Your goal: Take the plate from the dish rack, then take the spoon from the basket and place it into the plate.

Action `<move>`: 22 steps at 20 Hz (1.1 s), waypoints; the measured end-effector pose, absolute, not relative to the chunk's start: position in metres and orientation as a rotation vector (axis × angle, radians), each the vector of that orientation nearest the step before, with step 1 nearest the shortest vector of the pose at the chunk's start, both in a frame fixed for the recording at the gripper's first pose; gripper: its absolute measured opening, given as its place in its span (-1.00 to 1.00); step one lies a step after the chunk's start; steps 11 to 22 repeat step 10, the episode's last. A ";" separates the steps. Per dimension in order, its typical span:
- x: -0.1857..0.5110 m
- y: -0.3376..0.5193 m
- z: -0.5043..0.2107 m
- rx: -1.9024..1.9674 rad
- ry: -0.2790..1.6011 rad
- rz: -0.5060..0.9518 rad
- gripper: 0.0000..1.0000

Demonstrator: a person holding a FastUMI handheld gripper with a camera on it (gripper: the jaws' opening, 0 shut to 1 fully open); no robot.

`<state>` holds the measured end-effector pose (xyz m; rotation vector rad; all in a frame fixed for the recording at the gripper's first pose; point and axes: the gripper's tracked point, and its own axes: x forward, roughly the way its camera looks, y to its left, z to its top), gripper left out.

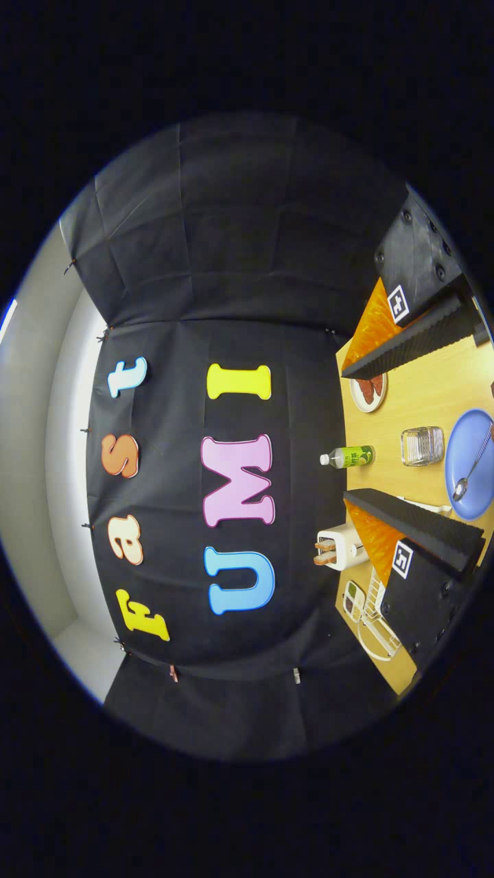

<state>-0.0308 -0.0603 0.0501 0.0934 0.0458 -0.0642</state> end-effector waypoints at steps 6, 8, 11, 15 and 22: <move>-0.041 -0.030 0.057 0.144 0.040 -0.104 0.97; -0.042 -0.012 0.057 0.120 0.042 -0.083 0.96; -0.042 -0.004 0.056 0.100 0.039 -0.087 0.97; -0.042 -0.004 0.056 0.100 0.039 -0.087 0.97; -0.042 -0.004 0.056 0.100 0.039 -0.087 0.97</move>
